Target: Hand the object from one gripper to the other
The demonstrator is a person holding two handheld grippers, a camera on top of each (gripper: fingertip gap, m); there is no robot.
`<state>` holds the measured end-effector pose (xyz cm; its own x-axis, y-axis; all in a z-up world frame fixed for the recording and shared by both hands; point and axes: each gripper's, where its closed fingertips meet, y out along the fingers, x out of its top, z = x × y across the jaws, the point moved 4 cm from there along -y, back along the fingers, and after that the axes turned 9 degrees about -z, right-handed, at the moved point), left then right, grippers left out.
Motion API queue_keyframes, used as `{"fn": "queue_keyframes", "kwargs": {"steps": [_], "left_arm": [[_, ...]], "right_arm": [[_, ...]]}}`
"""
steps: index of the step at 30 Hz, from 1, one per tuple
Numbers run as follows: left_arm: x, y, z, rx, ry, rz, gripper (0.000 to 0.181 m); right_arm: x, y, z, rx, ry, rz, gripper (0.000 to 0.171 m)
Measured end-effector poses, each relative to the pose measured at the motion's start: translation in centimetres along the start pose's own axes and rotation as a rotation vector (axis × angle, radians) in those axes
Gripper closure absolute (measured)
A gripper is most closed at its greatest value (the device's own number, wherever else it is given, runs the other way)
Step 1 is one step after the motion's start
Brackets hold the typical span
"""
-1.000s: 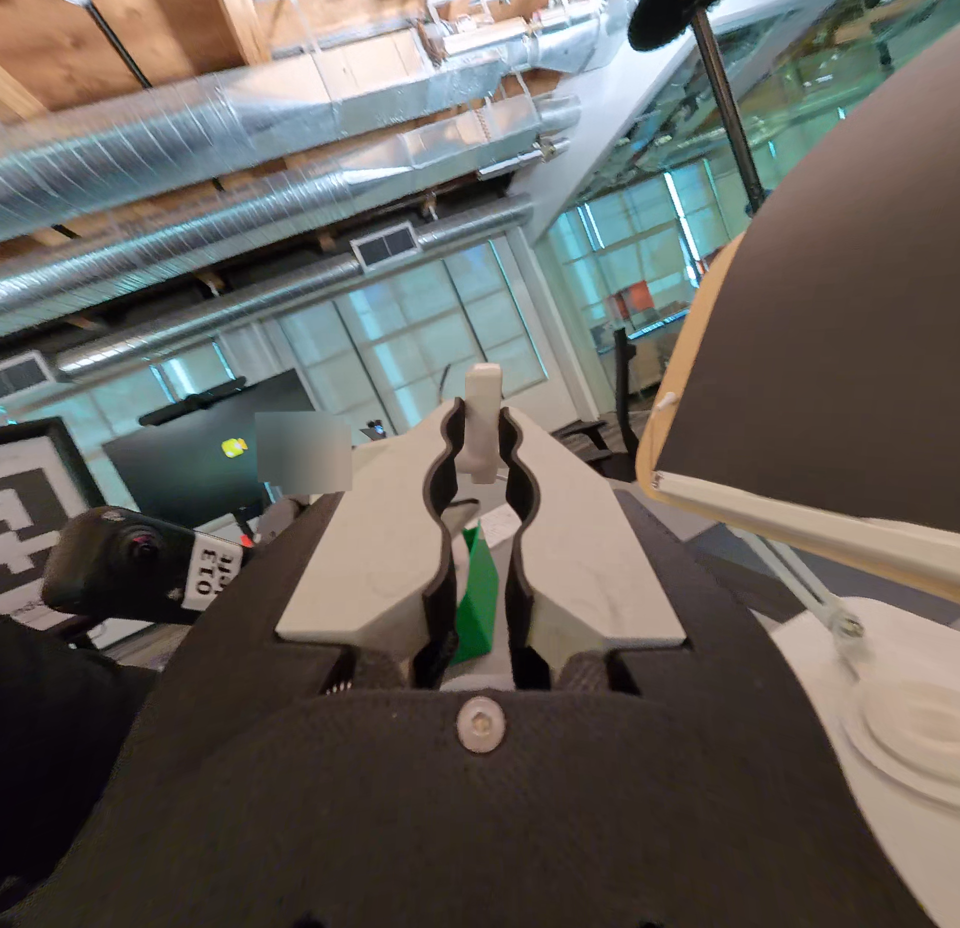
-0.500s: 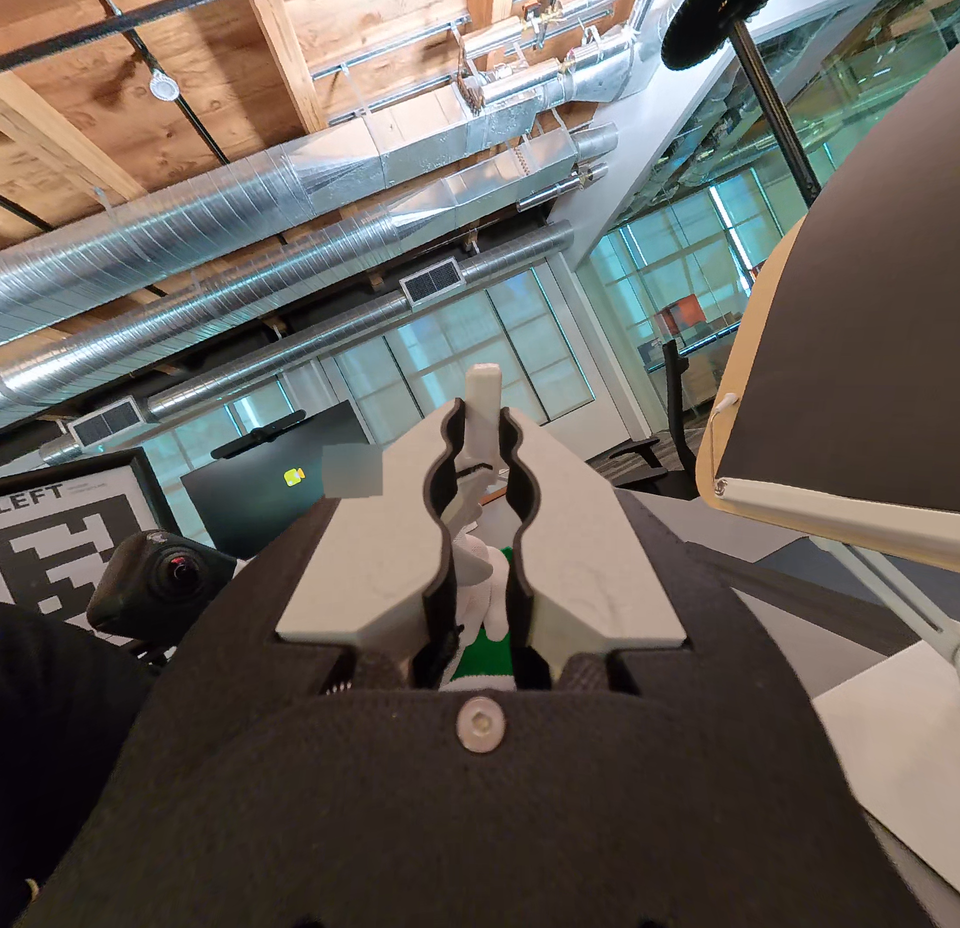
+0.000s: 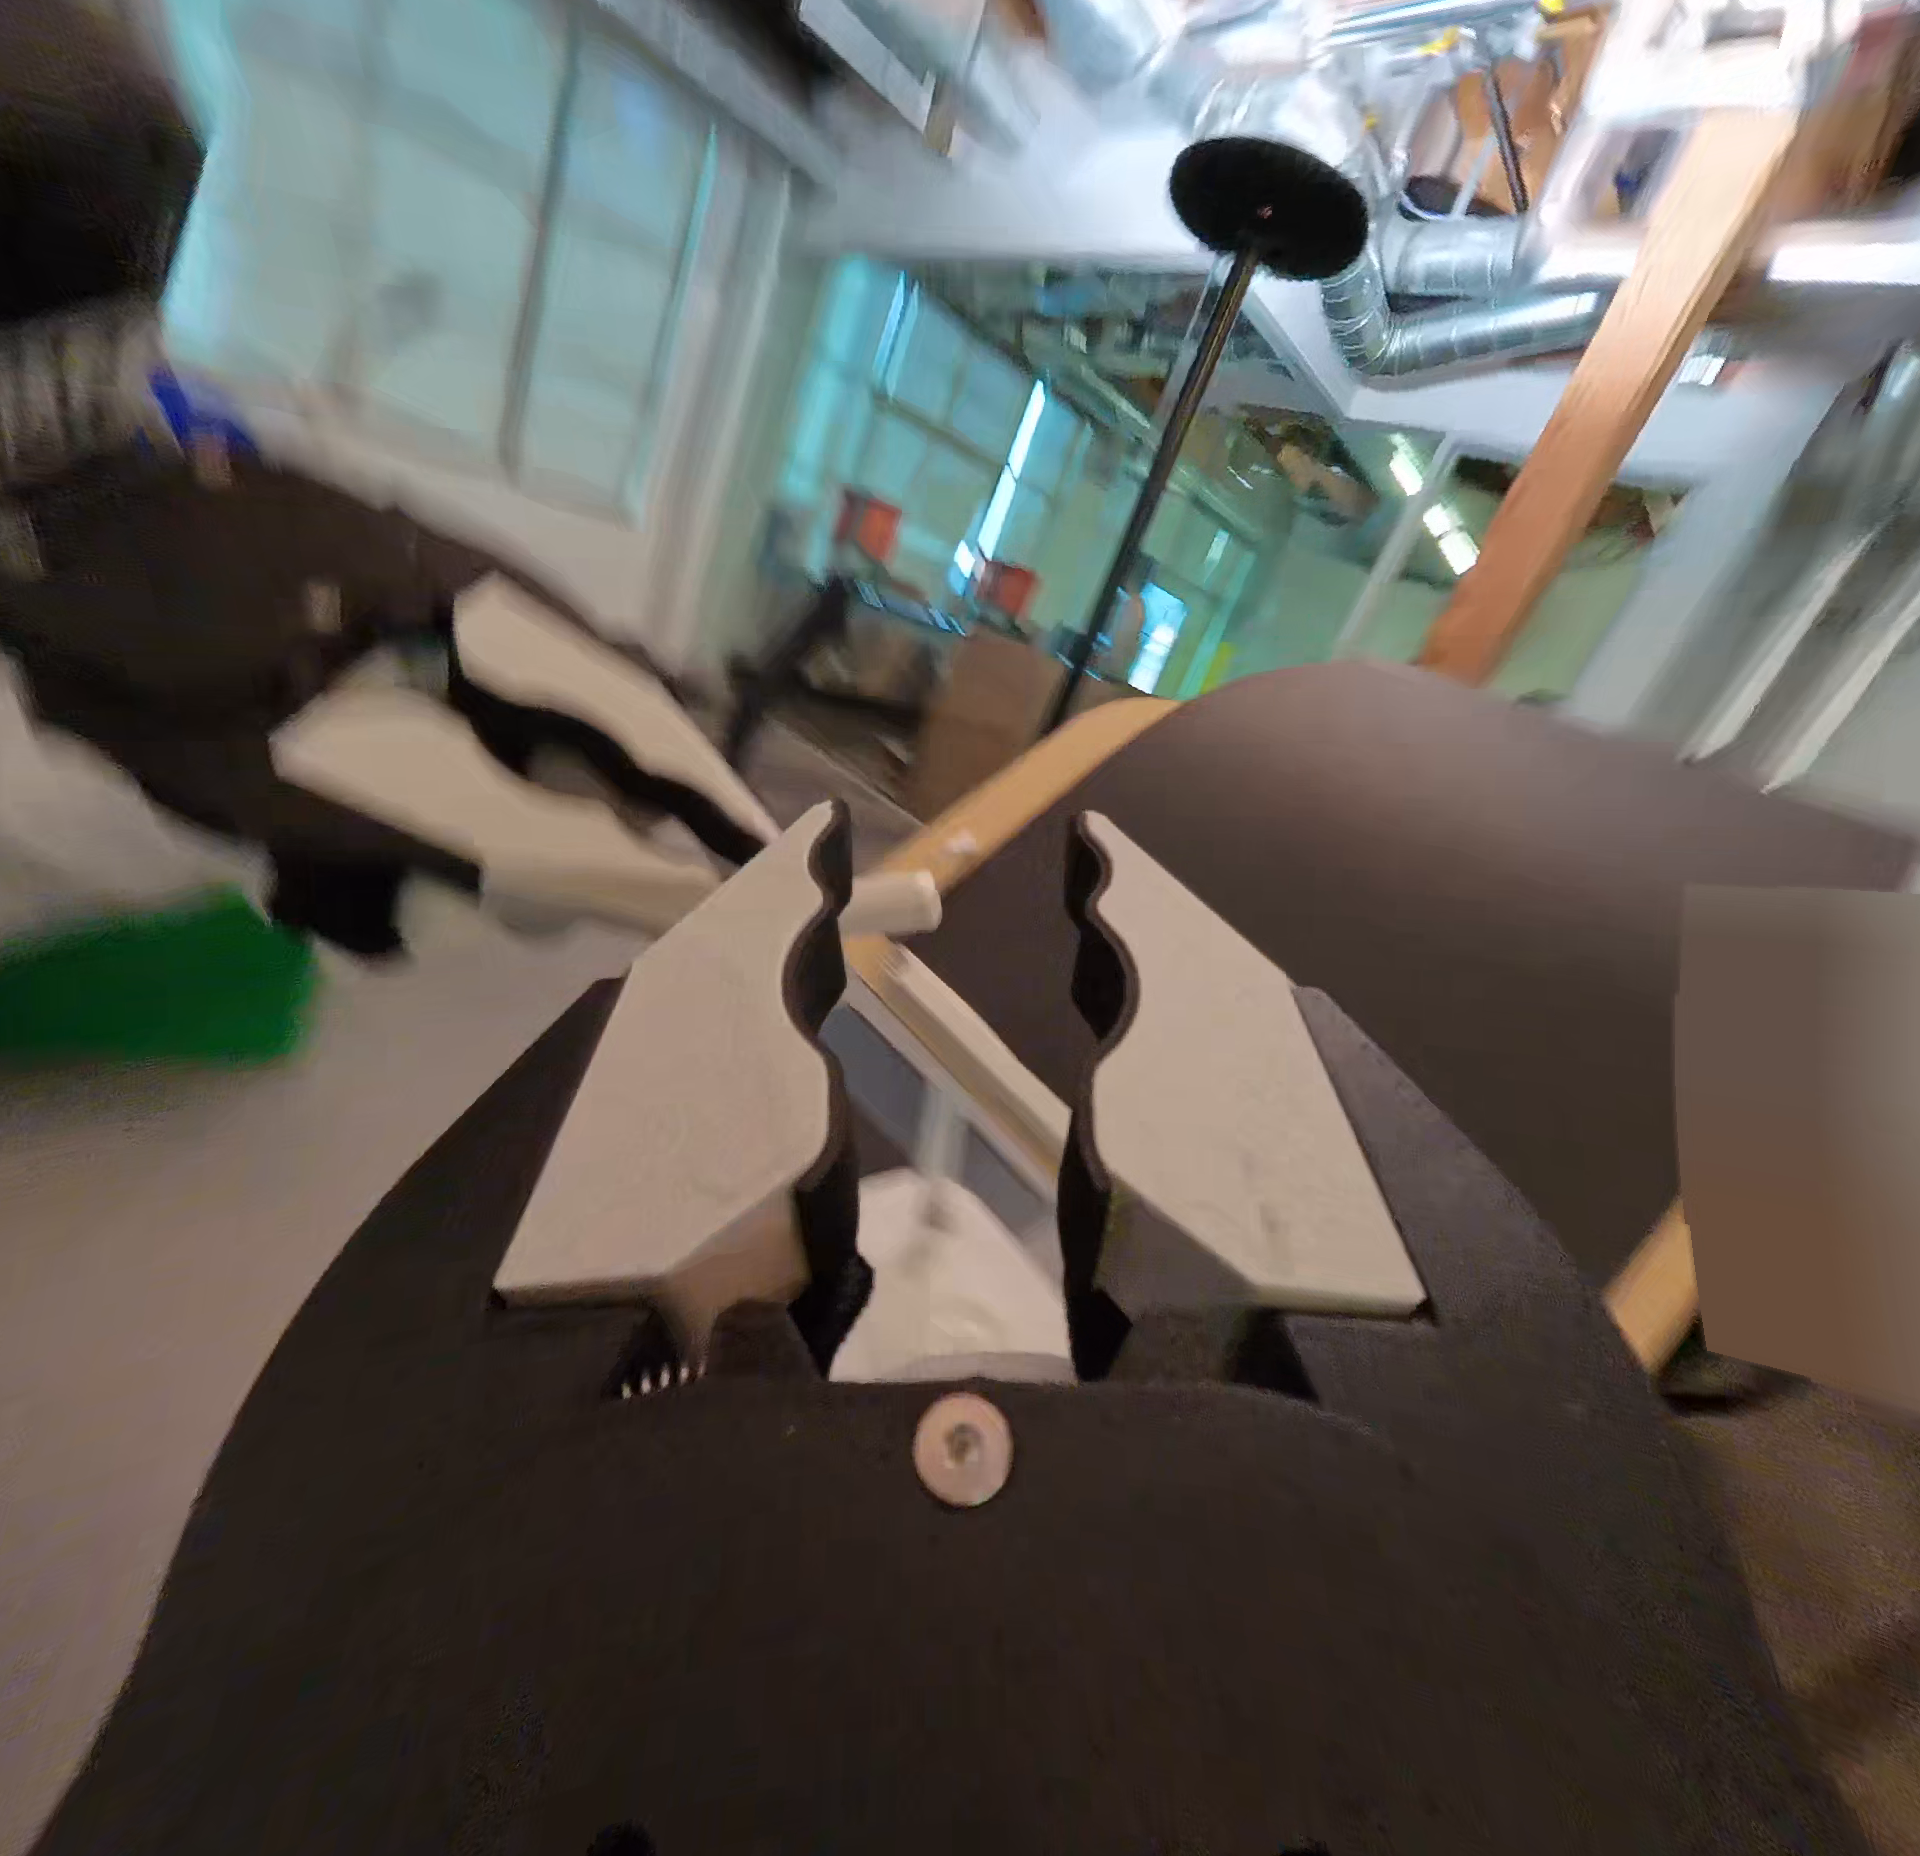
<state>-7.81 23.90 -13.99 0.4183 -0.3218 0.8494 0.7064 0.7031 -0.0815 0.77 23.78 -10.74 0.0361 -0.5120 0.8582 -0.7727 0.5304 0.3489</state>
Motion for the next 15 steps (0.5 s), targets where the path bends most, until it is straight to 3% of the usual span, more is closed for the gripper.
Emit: {"fn": "queue_keyframes", "kwargs": {"steps": [3,5,10,15], "left_arm": [[-1.1,-0.3,-0.1,-0.055,-0.035,0.106,0.171],[-1.9,-0.5,-0.1,-0.052,-0.011,0.18,0.171],[-2.1,-0.7,-1.1,-0.109,-0.036,0.234,0.171],[-2.5,-0.9,-1.4,-0.126,-0.034,0.277,0.17]], "right_arm": [[-1.4,0.2,2.3,0.077,-0.509,0.169,0.134],[-2.4,0.4,3.3,0.101,-0.686,0.237,0.135],[-4.6,0.9,4.5,0.126,-0.93,0.309,0.139],[-5.1,1.1,5.8,0.148,-1.051,0.275,0.142]]}}
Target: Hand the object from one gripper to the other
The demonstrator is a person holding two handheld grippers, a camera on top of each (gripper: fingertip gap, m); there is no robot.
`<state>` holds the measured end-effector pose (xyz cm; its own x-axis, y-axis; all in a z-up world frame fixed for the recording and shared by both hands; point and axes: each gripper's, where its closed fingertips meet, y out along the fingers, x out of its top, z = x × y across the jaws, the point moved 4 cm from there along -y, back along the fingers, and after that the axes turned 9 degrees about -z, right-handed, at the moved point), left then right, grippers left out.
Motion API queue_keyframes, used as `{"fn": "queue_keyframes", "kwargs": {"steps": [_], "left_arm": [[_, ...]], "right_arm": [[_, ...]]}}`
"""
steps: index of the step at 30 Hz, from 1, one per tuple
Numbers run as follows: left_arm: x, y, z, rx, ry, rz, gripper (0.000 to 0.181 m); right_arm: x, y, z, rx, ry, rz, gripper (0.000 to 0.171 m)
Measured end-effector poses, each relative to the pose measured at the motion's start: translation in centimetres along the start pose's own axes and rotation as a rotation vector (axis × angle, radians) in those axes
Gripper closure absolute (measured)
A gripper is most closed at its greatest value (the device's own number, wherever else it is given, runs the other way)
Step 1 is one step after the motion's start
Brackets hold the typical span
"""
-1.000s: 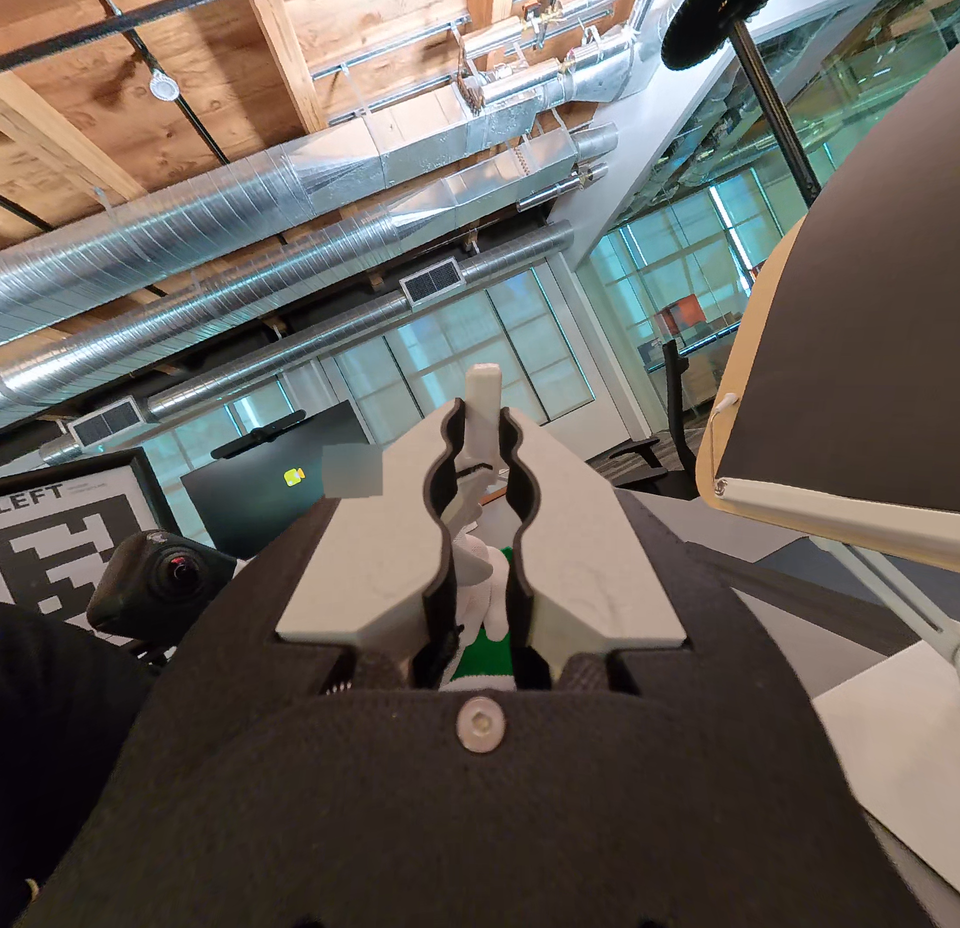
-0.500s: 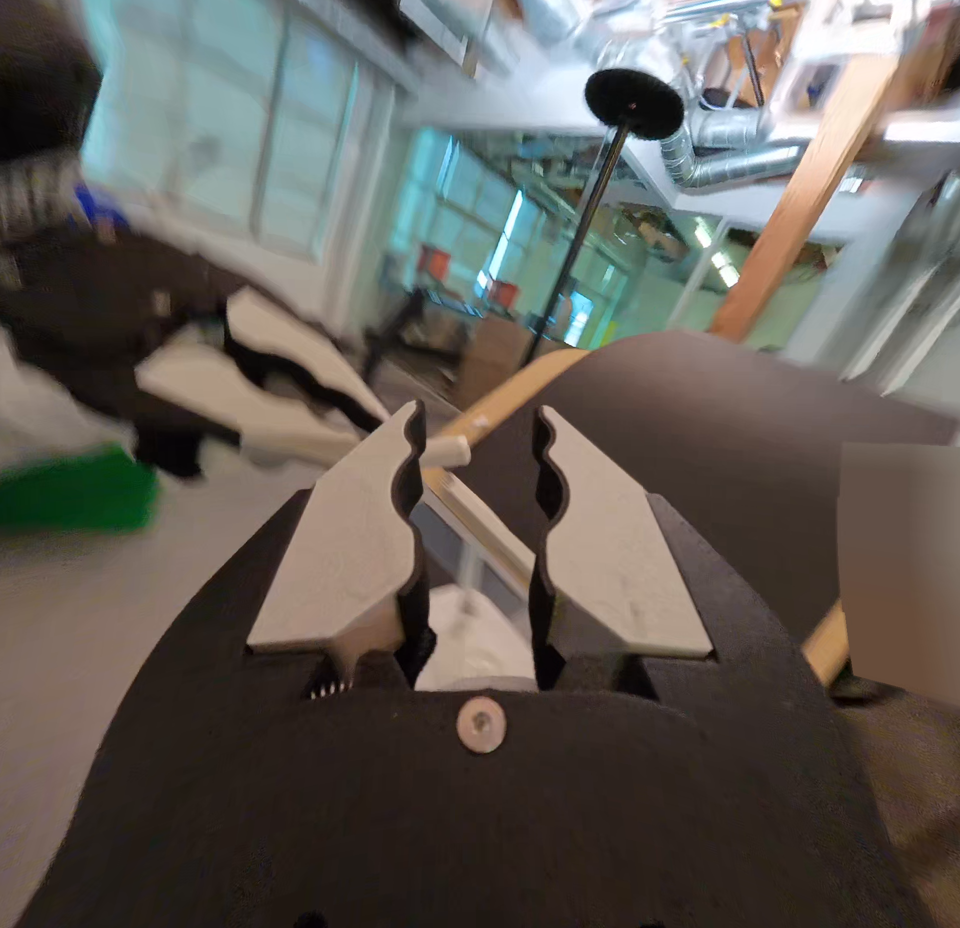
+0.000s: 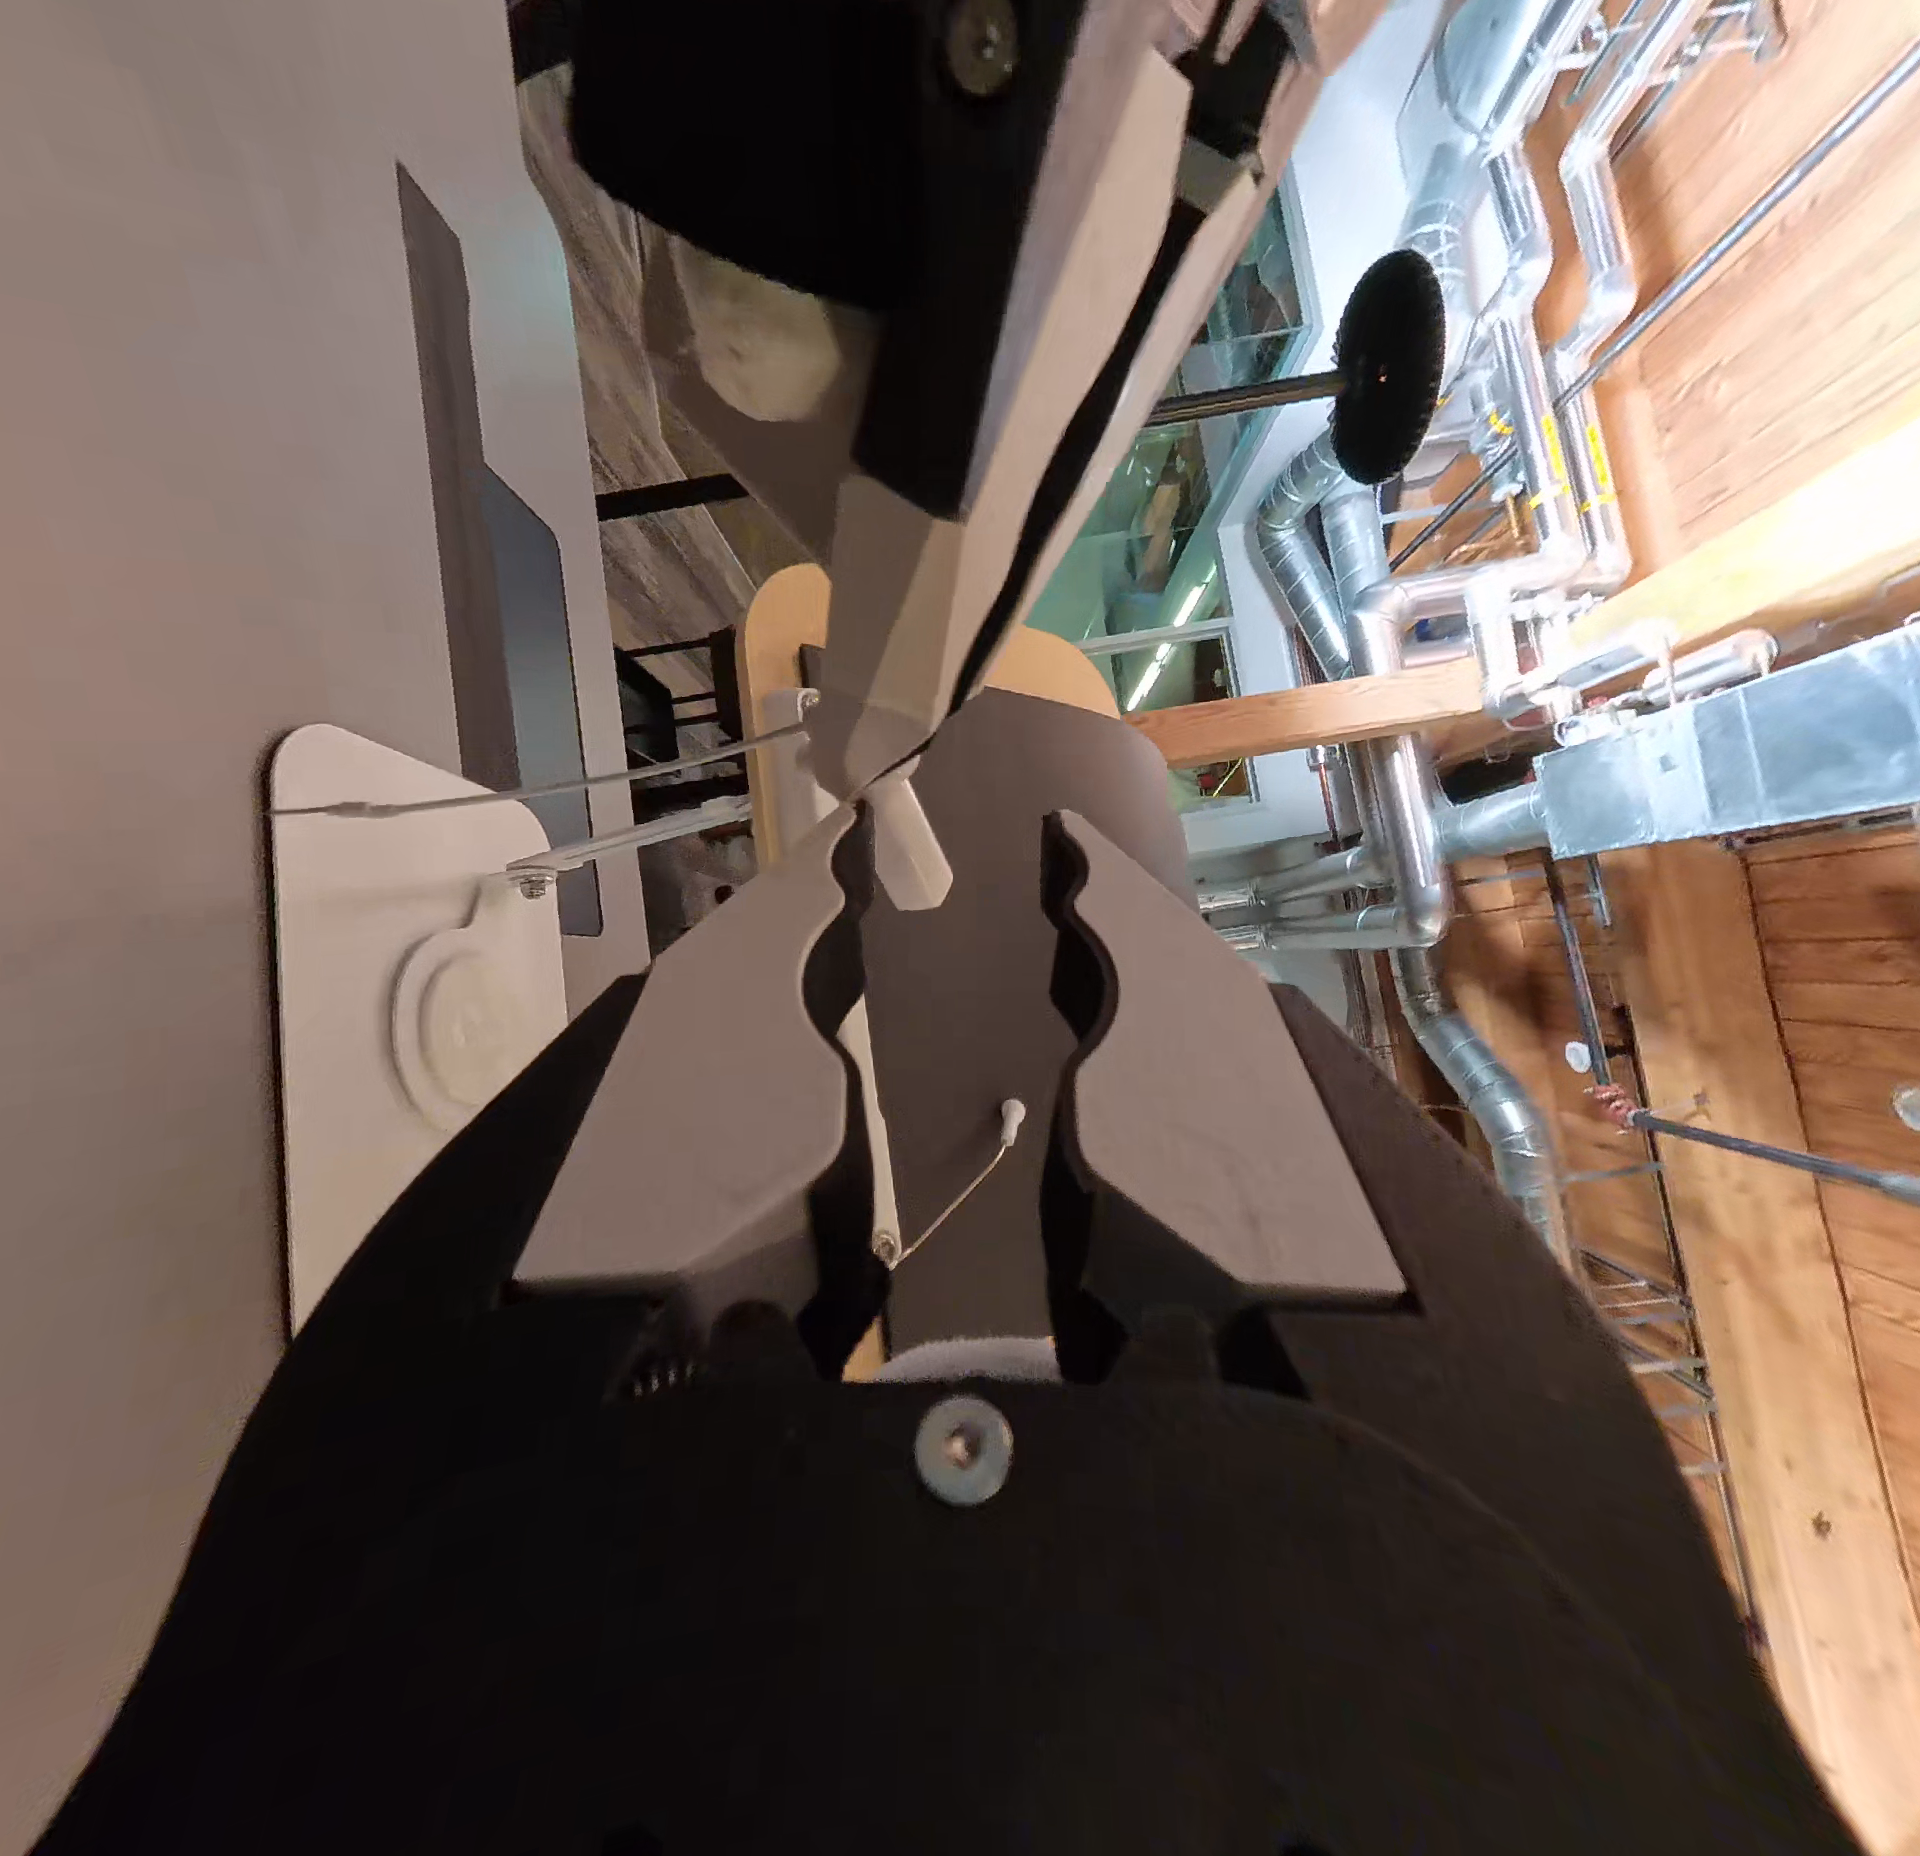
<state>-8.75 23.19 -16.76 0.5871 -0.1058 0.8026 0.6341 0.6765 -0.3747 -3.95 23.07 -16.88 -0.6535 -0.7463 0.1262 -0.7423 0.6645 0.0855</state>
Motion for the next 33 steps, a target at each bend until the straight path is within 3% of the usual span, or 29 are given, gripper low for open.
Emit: {"fn": "queue_keyframes", "kwargs": {"steps": [10,16,19,25,30,33], "left_arm": [[-0.1,-0.8,-0.6,-0.108,-0.056,-0.007,0.171],[0.1,-1.0,-0.2,-0.101,-0.056,-0.041,0.17],[1.6,-1.7,0.2,-0.081,-0.045,-0.147,0.16],[2.9,-3.1,2.6,0.063,0.024,-0.298,0.165],[1.3,-1.3,3.7,0.121,0.068,-0.318,0.166],[1.5,-0.3,3.3,0.17,0.161,-0.409,0.162]], "right_arm": [[0.5,0.6,1.7,0.04,-0.084,-0.008,0.152],[0.5,0.8,1.7,0.02,0.02,-0.01,0.16],[-0.6,0.6,0.6,0.003,0.219,-0.011,0.16],[-3.1,-0.2,-1.7,0.007,0.798,-0.091,0.16],[-3.6,-0.6,-3.3,0.031,1.383,-0.307,0.16],[-4.5,-0.6,-3.6,0.048,1.675,-0.396,0.16]]}}
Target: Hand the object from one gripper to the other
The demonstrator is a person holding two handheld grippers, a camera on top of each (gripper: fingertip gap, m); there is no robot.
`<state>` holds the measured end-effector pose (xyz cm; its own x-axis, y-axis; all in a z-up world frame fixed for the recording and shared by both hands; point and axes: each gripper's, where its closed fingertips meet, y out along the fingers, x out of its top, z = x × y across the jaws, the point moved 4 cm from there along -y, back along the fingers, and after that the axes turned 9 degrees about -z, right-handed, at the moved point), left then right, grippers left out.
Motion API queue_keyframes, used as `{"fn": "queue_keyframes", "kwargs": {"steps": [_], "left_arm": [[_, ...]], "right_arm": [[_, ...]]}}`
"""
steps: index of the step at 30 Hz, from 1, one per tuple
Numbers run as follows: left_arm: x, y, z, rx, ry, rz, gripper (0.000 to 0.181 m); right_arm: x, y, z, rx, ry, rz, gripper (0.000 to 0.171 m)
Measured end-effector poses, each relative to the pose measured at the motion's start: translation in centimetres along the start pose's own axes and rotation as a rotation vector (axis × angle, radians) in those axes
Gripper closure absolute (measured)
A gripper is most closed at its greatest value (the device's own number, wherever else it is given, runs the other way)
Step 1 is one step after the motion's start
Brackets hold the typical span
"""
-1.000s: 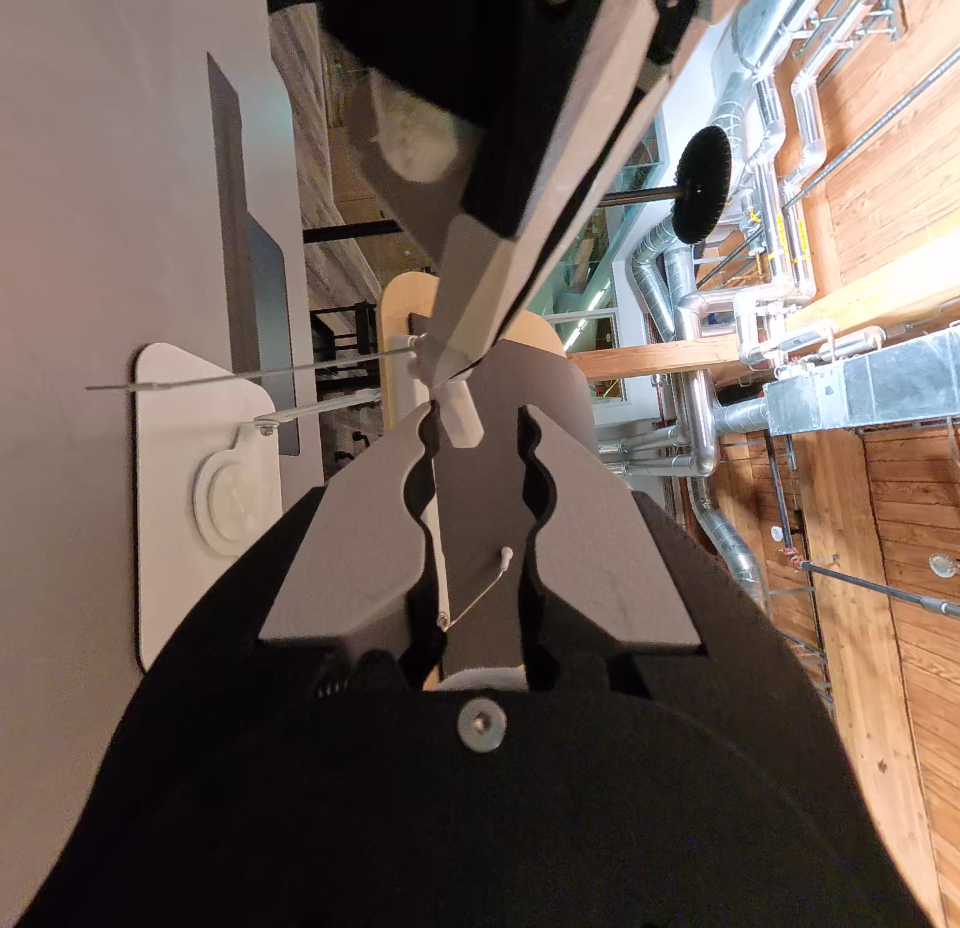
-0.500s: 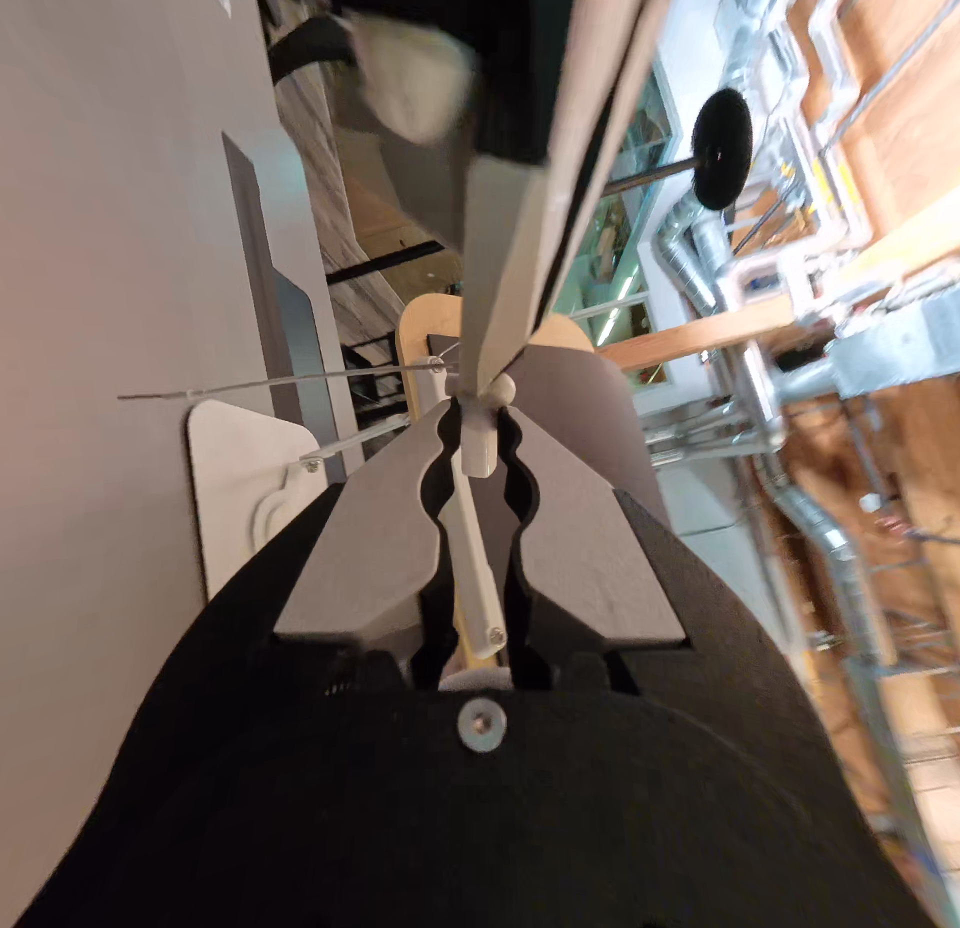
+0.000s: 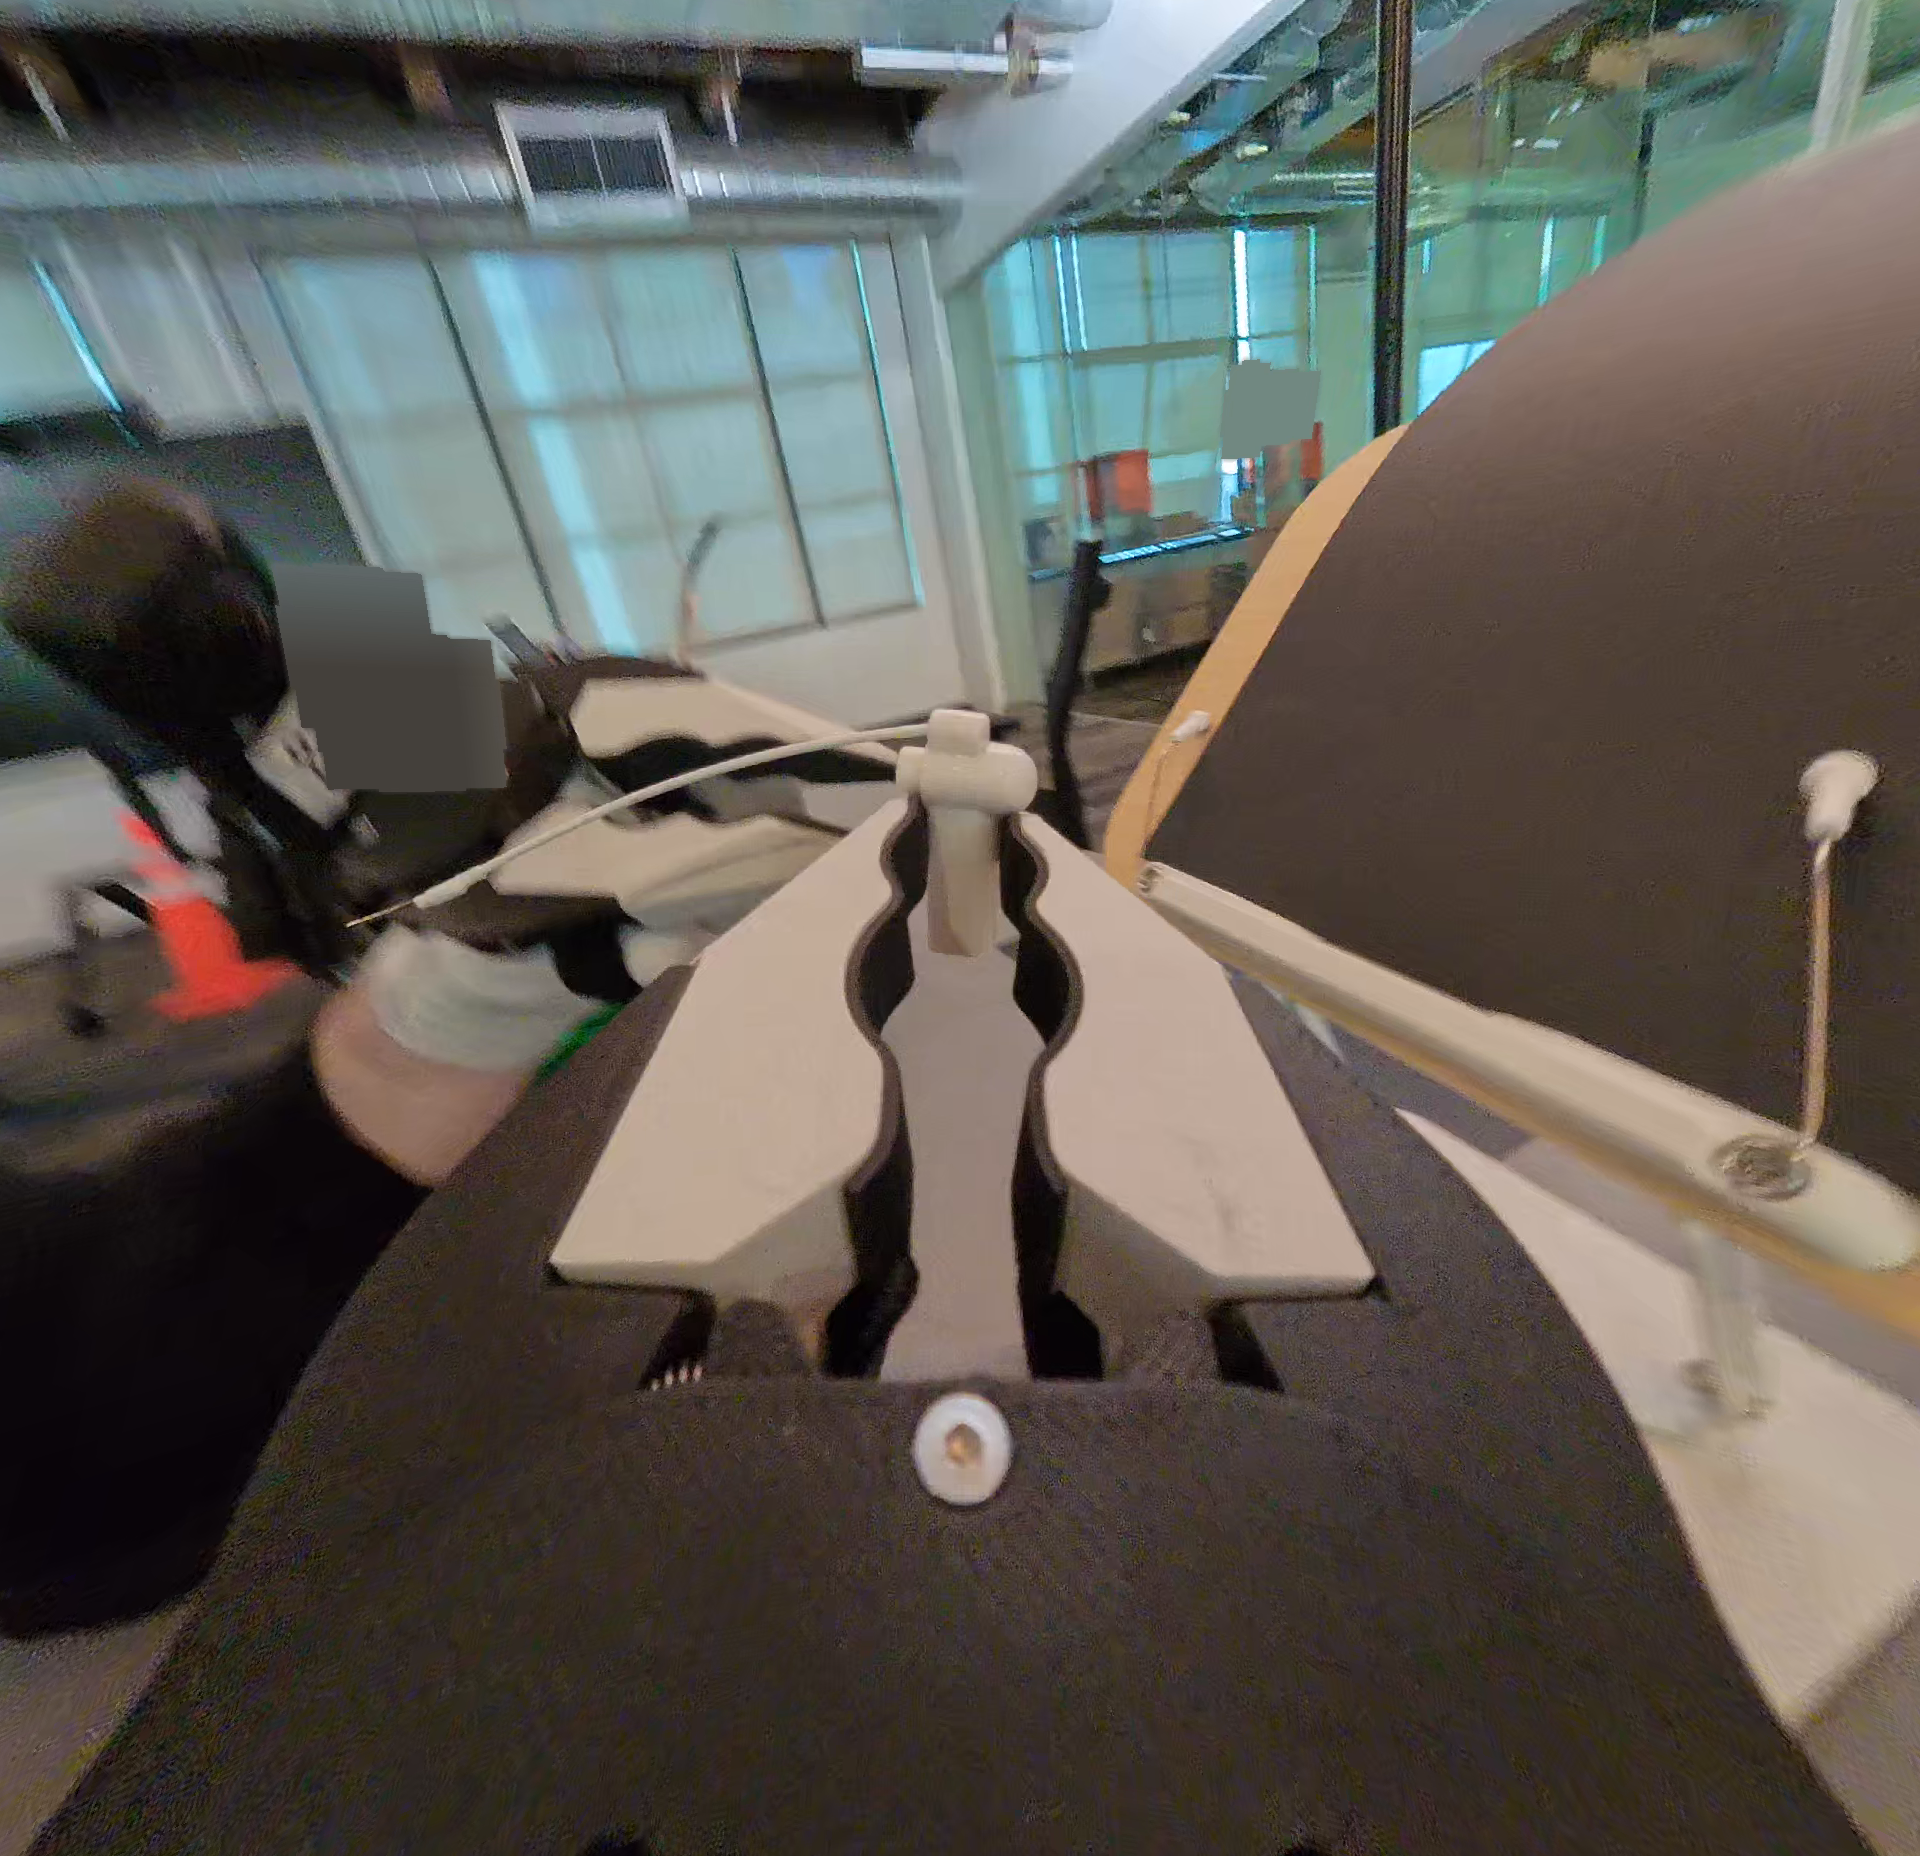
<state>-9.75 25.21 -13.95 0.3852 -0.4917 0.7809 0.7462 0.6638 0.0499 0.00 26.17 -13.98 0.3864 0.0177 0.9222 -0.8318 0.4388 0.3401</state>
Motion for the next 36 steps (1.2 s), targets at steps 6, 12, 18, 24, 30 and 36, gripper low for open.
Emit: {"fn": "queue_keyframes", "kwargs": {"steps": [6,12,18,24,30,36], "left_arm": [[0.9,1.3,-1.9,0.164,0.27,-0.123,0.153],[1.1,1.9,-3.9,0.352,0.624,-0.158,0.152],[1.0,2.1,-5.0,0.404,0.747,-0.187,0.154],[0.6,2.3,-5.2,0.421,0.781,-0.172,0.161],[0.4,2.3,-5.1,0.447,0.785,-0.168,0.17],[0.7,2.0,-4.9,0.464,0.781,-0.183,0.163]], "right_arm": [[0.3,-0.3,-0.8,0.046,0.346,-0.094,0.16],[0.0,-0.1,-0.9,0.043,0.526,-0.127,0.16],[-1.1,0.4,-0.5,0.03,0.642,-0.098,0.16],[-2.0,0.7,-0.3,0.019,0.695,-0.067,0.161],[-2.1,0.8,-0.3,0.012,0.705,-0.056,0.161],[-2.1,0.8,-0.2,0.009,0.705,-0.048,0.16]]}}
